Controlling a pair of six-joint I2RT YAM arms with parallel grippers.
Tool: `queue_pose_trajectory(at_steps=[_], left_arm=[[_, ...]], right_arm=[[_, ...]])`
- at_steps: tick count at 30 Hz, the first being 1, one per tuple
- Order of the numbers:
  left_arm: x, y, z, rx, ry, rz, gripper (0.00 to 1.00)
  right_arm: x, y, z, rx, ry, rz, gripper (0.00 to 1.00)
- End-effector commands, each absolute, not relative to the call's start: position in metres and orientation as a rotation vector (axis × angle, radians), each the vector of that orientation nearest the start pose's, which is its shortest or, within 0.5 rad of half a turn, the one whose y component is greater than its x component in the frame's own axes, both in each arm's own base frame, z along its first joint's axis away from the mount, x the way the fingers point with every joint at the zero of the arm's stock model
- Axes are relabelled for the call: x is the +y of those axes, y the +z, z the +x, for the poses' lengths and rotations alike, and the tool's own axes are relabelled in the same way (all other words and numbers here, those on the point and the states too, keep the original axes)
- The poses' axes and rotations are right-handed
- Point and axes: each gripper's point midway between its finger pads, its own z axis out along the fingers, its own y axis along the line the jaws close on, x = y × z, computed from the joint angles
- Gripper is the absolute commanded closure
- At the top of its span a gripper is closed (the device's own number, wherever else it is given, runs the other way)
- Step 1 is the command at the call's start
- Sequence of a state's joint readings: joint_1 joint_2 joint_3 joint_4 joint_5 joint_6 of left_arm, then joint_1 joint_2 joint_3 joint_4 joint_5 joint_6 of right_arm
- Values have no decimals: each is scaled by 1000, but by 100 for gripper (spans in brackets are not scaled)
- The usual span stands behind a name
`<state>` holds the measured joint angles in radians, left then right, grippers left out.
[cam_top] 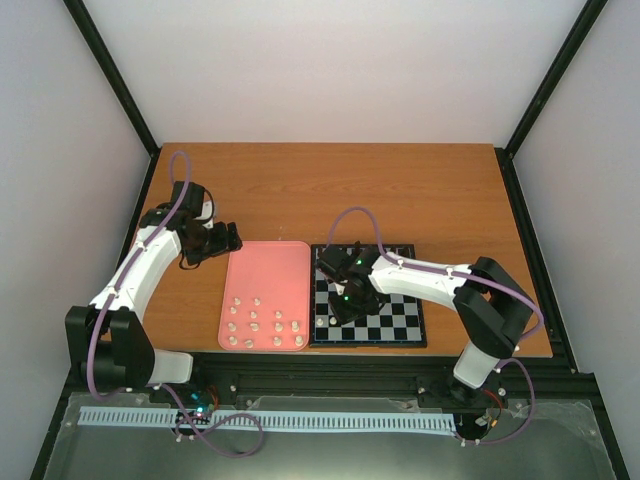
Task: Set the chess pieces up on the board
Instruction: Place the chess piece on the chessboard, then pick up the chess piece from the storage box.
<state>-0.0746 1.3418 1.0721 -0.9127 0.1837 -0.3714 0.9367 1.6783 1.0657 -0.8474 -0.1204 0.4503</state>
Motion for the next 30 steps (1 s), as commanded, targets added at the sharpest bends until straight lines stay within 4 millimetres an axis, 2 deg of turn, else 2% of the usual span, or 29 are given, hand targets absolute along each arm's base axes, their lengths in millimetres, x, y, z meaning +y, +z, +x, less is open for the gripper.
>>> queue_pose_trajectory(at_steps=[1,5,10,15,19,23,25,27,30], left_arm=[[-53,145,309,2723,-375,-368,0],[-53,146,309,2720,-375,-367,0],[-53,146,309,2721,-376,-365,0],[-53,148,309,2718,-377,-365,0],[-54,149,309,2715,-380,-364,0],[-54,150,308,2711,-385,-361,0],[-54,150,308,2708,-387,-359,0],[-55,151,307,2706,-393,-362,0],[-54,151,307,2703,-391,-361,0]], right_arm=[[260,35,167,3036,216,-766,96],[259,34,167,3041,205,-766,91],[261,38,170,3025,213,-763,80],[263,55,175,2988,217,-749,66],[262,70,181,2963,190,-742,64],[268,93,193,2909,184,-744,62],[275,105,200,2879,187,-763,61],[290,114,211,2845,213,-801,60],[322,120,219,2806,291,-874,60]])
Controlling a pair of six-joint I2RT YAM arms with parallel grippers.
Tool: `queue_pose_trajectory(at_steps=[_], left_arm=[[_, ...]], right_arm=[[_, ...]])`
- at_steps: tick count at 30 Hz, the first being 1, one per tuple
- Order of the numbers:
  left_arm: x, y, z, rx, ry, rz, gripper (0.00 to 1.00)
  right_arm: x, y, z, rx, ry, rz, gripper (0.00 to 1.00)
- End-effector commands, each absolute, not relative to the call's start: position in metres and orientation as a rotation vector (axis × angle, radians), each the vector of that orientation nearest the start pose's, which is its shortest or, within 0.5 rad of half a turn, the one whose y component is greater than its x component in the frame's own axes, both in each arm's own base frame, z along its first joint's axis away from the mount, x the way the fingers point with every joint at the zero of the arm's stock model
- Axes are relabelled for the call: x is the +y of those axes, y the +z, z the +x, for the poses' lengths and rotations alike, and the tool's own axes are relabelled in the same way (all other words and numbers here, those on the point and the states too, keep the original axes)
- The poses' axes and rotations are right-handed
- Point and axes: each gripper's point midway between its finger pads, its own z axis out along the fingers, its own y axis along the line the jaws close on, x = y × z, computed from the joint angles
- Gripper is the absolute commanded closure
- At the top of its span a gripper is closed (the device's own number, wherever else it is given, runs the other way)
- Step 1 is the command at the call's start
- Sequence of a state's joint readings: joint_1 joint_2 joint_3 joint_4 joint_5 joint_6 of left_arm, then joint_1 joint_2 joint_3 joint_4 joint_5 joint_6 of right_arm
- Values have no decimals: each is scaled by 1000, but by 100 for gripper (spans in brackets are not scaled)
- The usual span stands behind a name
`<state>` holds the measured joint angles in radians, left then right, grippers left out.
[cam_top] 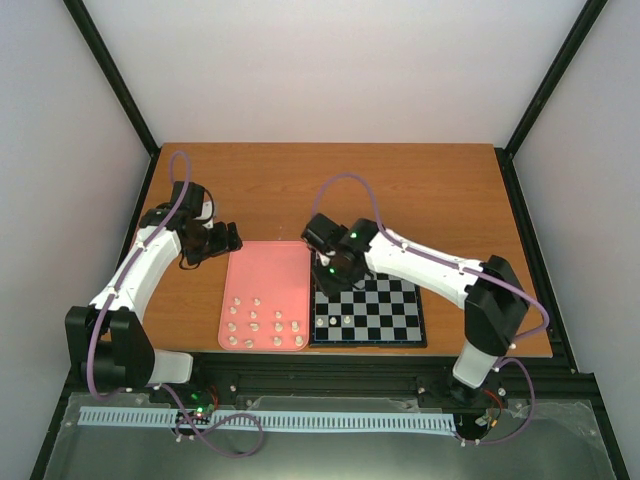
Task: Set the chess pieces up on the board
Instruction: Pick up the chess piece from the storage box.
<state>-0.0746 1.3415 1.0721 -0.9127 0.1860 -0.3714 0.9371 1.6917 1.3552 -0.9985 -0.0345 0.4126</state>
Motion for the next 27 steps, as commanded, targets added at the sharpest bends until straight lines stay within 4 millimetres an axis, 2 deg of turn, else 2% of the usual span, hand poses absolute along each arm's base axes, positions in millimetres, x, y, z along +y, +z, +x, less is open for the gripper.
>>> queue_pose_trajectory(at_steps=[1,7,11,17,22,27], left_arm=[[-54,151,308,2701,-388,-360,0],[-46,141,305,2721,-326,-407,0],[-29,141,305,2738,-207,-467,0],[-13,138,310,2740,-195,-625,0],[-6,140,316,2735,-165,-676,0],[-9,138,319,2743,-192,-678,0]], right_arm=[[335,119,222,2788,314,-912,61],[407,105,229,2713,457,-1063,61],[437,97,222,2716,550,-1109,62],[443,78,200,2743,536,-1217,63],[431,64,188,2805,515,-1227,63],[424,51,177,2849,506,-1247,61]])
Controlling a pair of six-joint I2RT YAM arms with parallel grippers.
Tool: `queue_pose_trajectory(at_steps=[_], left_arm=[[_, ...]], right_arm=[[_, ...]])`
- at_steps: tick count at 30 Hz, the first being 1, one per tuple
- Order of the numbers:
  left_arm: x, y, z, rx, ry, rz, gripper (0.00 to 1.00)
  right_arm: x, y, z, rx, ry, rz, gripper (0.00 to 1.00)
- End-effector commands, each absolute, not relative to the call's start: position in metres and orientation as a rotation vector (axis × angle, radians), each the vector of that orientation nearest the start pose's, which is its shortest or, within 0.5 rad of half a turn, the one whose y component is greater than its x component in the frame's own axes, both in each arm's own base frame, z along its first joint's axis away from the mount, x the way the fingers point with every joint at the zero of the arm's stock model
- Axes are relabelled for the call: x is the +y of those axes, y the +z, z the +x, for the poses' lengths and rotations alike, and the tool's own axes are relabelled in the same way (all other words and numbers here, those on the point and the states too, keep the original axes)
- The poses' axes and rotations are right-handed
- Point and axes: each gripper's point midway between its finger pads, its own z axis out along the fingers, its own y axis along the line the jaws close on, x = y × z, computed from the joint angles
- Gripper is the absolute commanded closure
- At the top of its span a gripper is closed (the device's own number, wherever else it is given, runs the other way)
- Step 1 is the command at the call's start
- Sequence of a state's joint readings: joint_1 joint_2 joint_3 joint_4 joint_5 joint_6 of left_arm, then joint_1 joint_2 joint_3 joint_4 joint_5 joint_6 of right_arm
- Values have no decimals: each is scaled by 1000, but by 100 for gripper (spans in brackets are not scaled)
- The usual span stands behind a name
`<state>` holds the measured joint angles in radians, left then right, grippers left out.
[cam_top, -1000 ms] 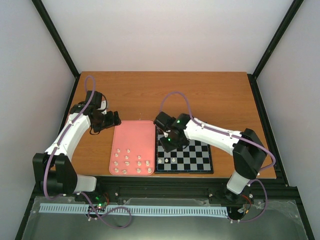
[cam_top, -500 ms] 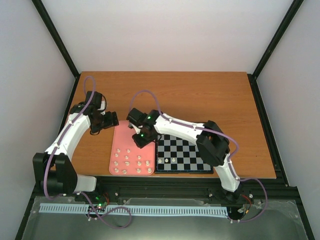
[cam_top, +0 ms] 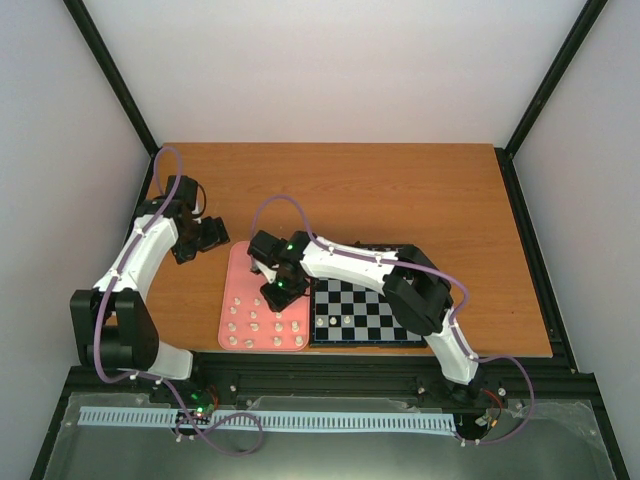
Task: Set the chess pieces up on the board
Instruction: Pick up the chess piece from the storage box.
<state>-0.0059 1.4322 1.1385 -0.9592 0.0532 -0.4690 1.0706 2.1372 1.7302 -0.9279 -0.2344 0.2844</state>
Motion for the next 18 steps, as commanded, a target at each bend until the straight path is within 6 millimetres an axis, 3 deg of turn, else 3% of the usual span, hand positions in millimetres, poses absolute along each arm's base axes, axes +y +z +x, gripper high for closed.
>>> queue_pose_trajectory(at_steps=[1,18], left_arm=[[-9,138,319,2742,-192,-679,0],[-12,136,318,2747,-209,-663,0]], right_arm=[[424,50,178,2851,505,-1246,61],[434,33,176,2884,507,-1303,64]])
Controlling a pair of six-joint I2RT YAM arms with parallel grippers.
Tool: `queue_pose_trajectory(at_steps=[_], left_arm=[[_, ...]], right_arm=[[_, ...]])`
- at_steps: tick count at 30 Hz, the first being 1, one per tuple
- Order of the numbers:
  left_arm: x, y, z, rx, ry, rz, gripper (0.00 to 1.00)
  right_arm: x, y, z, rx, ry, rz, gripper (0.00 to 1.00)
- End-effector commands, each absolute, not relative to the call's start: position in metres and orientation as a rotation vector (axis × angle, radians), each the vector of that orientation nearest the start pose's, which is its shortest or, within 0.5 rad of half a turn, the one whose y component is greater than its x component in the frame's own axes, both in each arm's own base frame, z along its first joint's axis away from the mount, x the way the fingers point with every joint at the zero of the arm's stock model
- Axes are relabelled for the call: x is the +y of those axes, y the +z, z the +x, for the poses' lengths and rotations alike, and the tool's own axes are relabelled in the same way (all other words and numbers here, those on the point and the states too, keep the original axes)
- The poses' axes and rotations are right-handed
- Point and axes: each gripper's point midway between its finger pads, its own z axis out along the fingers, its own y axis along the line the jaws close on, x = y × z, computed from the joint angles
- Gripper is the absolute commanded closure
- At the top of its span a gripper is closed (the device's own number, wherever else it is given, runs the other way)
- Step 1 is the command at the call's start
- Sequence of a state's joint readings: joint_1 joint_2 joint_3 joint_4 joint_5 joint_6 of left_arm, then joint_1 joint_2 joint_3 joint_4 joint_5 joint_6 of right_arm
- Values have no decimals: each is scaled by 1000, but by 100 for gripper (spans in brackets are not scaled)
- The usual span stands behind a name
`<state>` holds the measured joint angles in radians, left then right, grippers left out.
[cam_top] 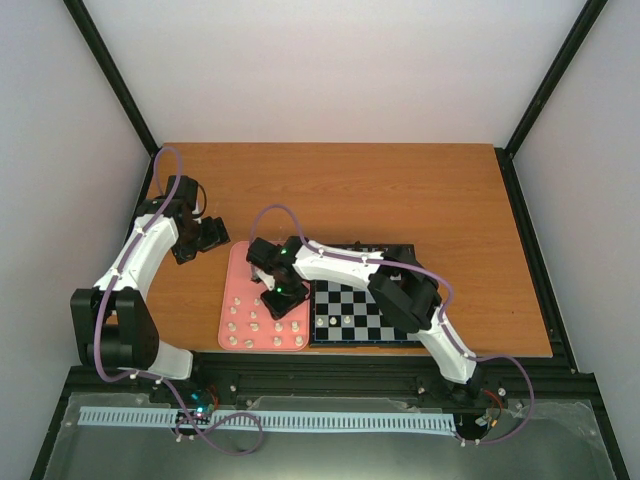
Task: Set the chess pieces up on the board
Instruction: Pick up the chess piece from the storage box.
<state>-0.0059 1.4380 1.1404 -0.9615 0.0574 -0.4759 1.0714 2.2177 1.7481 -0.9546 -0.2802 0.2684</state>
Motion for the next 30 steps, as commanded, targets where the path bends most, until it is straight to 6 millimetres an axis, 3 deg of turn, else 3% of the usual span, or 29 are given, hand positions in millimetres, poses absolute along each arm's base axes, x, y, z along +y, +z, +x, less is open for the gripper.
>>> queue_pose_trajectory(at_steps=[1,6,10,14,18,23,26,30], left_arm=[[-12,136,318,2747,-209,-661,0],[-14,135,319,2751,-223,-657,0],[-15,133,319,2756,-233,-655,0],[-16,133,318,2756,-238,-650,0],[-15,134,317,2753,-235,-648,0],[-16,134,316,2753,-241,-652,0],[-17,135,316,2752,-247,-648,0],[-18,134,316,2753,-259,-646,0]], right_arm=[[434,32,177,2884,504,-1303,65],[434,31,177,2885,496,-1301,76],[431,33,179,2884,470,-1289,95],[427,41,184,2867,434,-1267,97],[418,69,197,2807,388,-1174,97],[386,98,214,2774,299,-994,97],[353,104,215,2802,247,-880,97],[303,97,205,2858,174,-756,97]])
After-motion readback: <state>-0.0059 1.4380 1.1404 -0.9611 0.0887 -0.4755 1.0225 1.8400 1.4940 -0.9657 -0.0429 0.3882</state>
